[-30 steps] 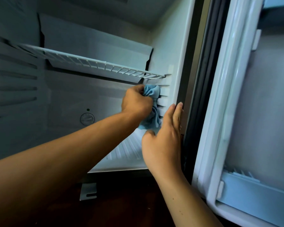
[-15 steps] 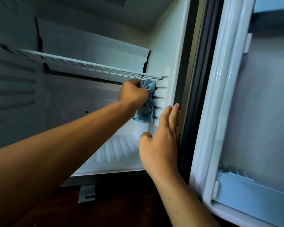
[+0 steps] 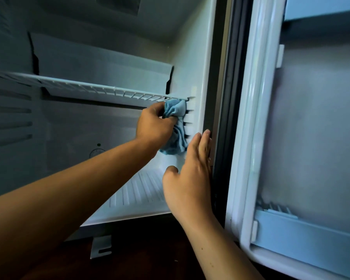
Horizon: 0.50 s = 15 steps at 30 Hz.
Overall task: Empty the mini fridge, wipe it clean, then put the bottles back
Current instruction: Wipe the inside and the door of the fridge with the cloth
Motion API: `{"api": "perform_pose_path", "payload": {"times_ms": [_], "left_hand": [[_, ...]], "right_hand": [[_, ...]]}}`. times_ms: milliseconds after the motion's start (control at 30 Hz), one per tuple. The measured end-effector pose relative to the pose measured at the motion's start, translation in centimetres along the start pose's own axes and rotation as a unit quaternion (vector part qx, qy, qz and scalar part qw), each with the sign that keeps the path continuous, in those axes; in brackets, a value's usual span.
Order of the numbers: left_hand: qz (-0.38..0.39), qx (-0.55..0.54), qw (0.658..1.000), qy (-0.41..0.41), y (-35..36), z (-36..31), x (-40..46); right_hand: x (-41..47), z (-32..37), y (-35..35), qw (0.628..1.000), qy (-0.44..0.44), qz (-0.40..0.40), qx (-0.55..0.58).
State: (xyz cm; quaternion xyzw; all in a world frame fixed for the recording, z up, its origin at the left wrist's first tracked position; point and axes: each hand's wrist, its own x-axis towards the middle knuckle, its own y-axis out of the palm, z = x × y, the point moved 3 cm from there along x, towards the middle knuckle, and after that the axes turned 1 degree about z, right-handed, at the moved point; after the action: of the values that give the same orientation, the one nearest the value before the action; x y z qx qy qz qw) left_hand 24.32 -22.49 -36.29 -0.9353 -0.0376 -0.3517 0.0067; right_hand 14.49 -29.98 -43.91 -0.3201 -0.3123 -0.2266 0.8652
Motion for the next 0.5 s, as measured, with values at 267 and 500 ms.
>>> {"api": "perform_pose_path", "payload": {"times_ms": [267, 500], "left_hand": [[-0.033, 0.0, 0.998, -0.053, 0.4, 1.3, 1.8], [0.032, -0.019, 0.997, 0.062, 0.0, -0.6, -1.9]], "right_hand": [[-0.1, 0.2, -0.3, 1.0, -0.005, -0.005, 0.002], [-0.2, 0.4, -0.4, 1.0, -0.008, -0.011, 0.011]]}}
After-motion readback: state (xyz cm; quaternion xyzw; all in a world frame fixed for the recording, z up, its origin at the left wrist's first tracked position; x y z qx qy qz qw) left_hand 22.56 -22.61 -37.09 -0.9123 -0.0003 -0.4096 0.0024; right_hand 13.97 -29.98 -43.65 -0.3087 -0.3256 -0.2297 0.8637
